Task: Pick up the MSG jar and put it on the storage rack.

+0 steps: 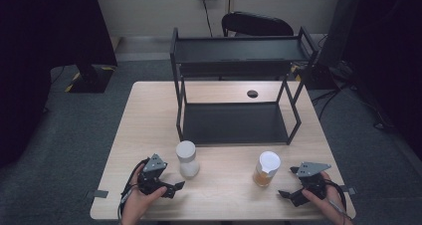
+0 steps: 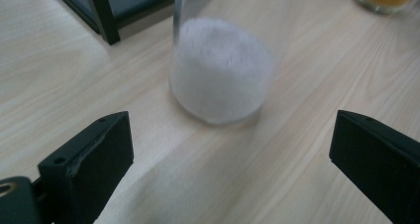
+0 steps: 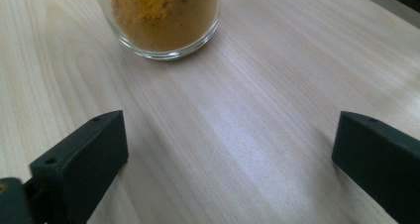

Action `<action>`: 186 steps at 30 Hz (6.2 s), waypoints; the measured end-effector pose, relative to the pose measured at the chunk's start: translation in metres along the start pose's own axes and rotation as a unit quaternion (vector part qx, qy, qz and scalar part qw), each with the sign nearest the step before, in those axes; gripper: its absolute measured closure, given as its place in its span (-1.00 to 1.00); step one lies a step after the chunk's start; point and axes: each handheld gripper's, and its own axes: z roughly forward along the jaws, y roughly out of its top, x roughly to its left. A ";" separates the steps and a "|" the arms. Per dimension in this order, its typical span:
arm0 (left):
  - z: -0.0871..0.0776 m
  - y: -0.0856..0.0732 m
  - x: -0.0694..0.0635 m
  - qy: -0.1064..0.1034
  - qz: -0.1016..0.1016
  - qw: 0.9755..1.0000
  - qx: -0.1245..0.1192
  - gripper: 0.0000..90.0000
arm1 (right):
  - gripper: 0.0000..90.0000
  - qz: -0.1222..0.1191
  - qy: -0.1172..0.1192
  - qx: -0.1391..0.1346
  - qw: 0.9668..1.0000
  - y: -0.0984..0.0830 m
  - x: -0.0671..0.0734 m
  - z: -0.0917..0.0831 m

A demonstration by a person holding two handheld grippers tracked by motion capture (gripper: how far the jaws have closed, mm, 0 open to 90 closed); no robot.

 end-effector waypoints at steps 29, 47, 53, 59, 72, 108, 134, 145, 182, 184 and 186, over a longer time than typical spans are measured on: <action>0.021 0.032 0.004 -0.012 -0.015 0.999 -0.047 -0.69 | -1.00 0.002 -0.002 0.000 1.000 0.000 0.001 0.000; 0.019 0.059 -0.005 0.009 0.042 0.999 -0.020 -0.23 | -1.00 0.002 -0.003 0.000 1.000 0.000 0.001 0.000; 0.022 0.069 -0.004 -0.004 0.039 0.999 -0.010 -0.23 | -1.00 0.003 -0.003 0.000 1.000 0.000 0.002 0.000; 0.022 0.079 -0.001 -0.018 0.037 0.999 -0.017 -0.22 | -1.00 0.004 -0.004 -0.001 1.000 0.000 0.002 0.000; 0.027 0.115 0.001 -0.037 0.039 0.999 -0.007 -0.22 | -1.00 0.004 -0.004 0.000 1.000 0.000 0.002 0.000; 0.036 0.198 0.002 -0.045 0.037 0.998 -0.006 -0.22 | -1.00 0.005 -0.005 0.000 1.000 0.000 0.003 0.000; 0.031 0.243 -0.001 -0.035 0.033 0.999 -0.005 -0.23 | -1.00 0.006 -0.006 -0.001 1.000 0.000 0.003 0.000; 0.024 0.262 -0.004 -0.029 0.034 0.999 -0.012 -0.23 | -1.00 0.006 -0.006 -0.001 1.000 0.000 0.003 0.000; -0.012 0.325 -0.017 -0.022 0.054 0.998 -0.026 -0.23 | -1.00 0.006 -0.007 -0.001 1.000 0.000 0.004 0.000; -0.015 0.328 -0.018 -0.022 0.056 0.998 -0.027 -0.23 | -1.00 0.006 -0.007 -0.001 1.000 0.000 0.004 0.000; -0.017 0.332 -0.019 -0.022 0.059 0.998 -0.027 -0.23 | -1.00 0.006 -0.007 -0.001 1.000 0.000 0.004 0.000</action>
